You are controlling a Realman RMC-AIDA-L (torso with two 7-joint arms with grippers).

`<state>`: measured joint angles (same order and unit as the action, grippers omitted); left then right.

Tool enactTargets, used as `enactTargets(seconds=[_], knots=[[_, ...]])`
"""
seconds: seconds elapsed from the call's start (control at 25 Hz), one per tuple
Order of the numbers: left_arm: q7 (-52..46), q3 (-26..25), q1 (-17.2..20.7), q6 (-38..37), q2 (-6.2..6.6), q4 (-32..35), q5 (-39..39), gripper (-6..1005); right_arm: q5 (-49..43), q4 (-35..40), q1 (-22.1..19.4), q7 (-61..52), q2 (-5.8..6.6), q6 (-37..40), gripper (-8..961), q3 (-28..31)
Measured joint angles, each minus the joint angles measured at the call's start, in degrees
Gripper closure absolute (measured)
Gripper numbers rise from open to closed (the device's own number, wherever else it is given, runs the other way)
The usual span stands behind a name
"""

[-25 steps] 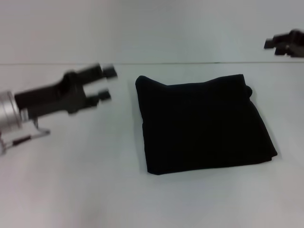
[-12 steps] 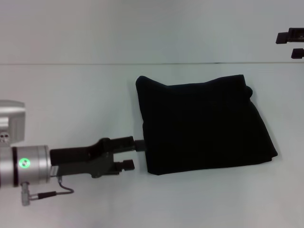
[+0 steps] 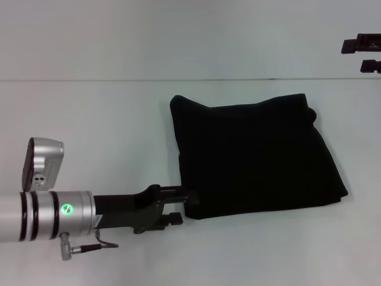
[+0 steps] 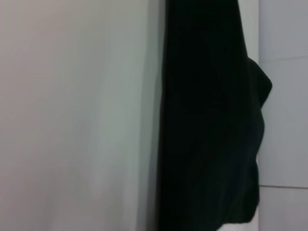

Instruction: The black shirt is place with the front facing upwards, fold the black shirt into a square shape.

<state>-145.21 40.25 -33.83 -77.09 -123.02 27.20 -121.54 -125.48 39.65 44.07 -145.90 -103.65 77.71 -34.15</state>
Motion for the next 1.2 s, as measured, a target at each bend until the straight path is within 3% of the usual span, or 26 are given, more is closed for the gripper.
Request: enactTargets(seconds=[0.44,0.68,1.2], knots=[[-0.4,-0.2,-1.1,2.9,0.16,-2.3,-0.2,328,0.2,0.0,-0.1,0.0,0.03,0.0,84,0.1],[-0.1,0.3,-1.9,4.9,0.17,-4.0,-0.3,455,0.2,-0.1,-0.1,0.1,0.03,0.0,85,0.7],[0.2,2.4,-3.8,8.5,-0.23,-5.3,-0.2,552,0.2,-0.2,-0.4,0.3,-0.04,0.0,85,1.5]])
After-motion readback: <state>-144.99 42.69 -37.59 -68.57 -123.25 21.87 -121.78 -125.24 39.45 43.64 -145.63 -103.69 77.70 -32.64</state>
